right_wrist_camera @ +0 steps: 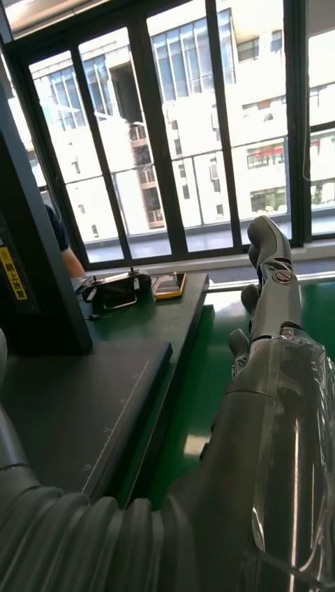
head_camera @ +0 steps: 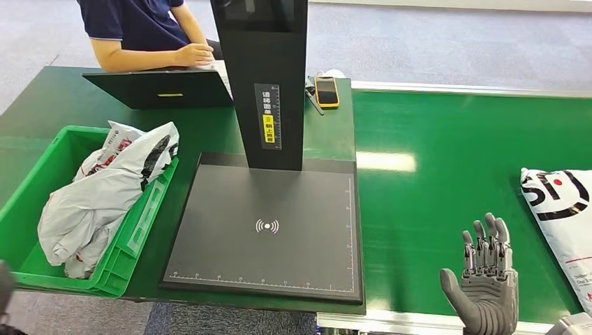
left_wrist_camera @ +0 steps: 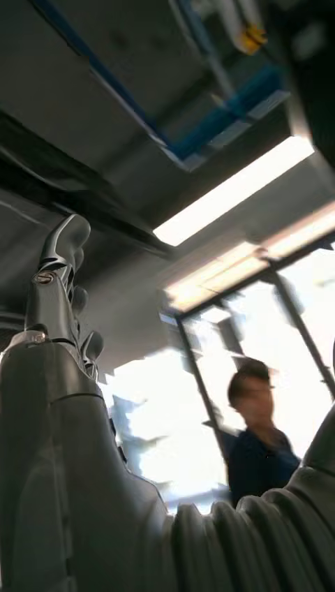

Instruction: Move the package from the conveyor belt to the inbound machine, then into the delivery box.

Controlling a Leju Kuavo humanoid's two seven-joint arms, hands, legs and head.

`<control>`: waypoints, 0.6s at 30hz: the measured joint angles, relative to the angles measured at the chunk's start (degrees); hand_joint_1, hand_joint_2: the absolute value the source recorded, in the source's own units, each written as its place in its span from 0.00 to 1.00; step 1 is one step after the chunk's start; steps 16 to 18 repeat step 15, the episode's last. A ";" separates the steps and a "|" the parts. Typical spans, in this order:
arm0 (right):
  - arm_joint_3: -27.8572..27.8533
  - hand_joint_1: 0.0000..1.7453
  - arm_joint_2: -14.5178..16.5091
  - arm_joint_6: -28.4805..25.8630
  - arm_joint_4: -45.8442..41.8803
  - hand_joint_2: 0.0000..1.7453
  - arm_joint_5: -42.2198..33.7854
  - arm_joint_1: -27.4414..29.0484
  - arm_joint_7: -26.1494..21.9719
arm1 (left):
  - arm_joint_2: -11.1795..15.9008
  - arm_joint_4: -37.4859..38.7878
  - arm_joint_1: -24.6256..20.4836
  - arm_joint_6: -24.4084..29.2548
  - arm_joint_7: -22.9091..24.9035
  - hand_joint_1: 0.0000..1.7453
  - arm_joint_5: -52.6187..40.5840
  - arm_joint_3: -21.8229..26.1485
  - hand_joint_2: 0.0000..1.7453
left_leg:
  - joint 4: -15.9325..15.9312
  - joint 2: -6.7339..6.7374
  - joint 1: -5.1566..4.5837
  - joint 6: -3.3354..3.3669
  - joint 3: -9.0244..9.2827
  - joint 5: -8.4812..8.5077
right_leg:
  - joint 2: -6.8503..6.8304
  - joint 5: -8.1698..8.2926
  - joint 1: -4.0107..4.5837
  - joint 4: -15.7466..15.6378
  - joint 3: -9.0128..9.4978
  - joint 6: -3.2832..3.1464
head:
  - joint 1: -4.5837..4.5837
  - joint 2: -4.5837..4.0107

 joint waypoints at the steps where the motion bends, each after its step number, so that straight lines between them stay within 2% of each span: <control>1: 0.12 0.00 0.10 0.08 0.14 1.00 0.24 -0.14 0.66 | -0.08 1.43 -0.13 -4.44 2.54 0.00 0.09 -3.18 1.00 | 0.00 -0.02 -0.02 0.01 0.01 0.00 | -0.02 -0.02 0.00 0.00 0.03 0.01 | 0.01 0.00; 4: 1.58 0.00 0.22 -0.30 2.17 1.00 2.12 -1.49 2.27 | -2.36 9.33 -2.20 -19.77 12.01 0.00 1.81 -11.30 1.00 | -0.01 -0.01 -0.04 -0.01 0.01 0.03 | -0.02 0.02 0.01 0.00 0.12 -0.01 | 0.00 0.00; 5: 2.51 0.00 0.22 -0.66 3.31 1.00 2.91 -2.14 2.56 | -3.66 12.70 -3.08 -23.42 14.40 0.00 1.95 -13.47 1.00 | -0.01 0.01 -0.03 -0.02 0.03 0.04 | 0.01 0.05 0.01 0.00 0.14 -0.02 | 0.01 0.00; 7: 4.66 0.00 0.22 -1.54 5.54 1.00 4.34 -3.22 2.92 | -6.09 19.09 -4.38 -27.31 16.69 0.00 2.13 -16.86 1.00 | 0.00 0.03 -0.03 -0.01 0.09 0.07 | 0.05 0.09 0.00 0.01 0.17 -0.02 | 0.01 0.00; 10: 7.95 0.00 0.20 -2.75 8.47 1.00 6.46 -4.43 3.50 | -9.13 26.53 -5.93 -29.15 17.19 0.00 3.28 -20.33 1.00 | 0.02 0.01 -0.03 0.01 0.12 0.09 | 0.03 0.11 0.01 0.01 0.17 0.00 | 0.02 0.00; 13: 10.55 0.00 0.05 -3.31 10.19 1.00 7.74 -4.86 3.63 | -11.28 30.90 -6.64 -29.63 17.42 0.00 3.41 -22.18 1.00 | 0.02 0.01 -0.03 0.00 0.09 0.07 | 0.03 0.08 0.02 0.01 0.13 -0.02 | -0.01 0.00; 18: 11.27 0.00 -0.15 -3.42 10.69 1.00 7.96 -4.86 3.64 | -11.93 32.19 -6.69 -29.68 17.45 0.00 3.38 -22.77 1.00 | 0.02 0.01 -0.03 0.00 0.04 0.06 | 0.03 0.04 0.03 0.01 0.09 -0.03 | -0.01 0.00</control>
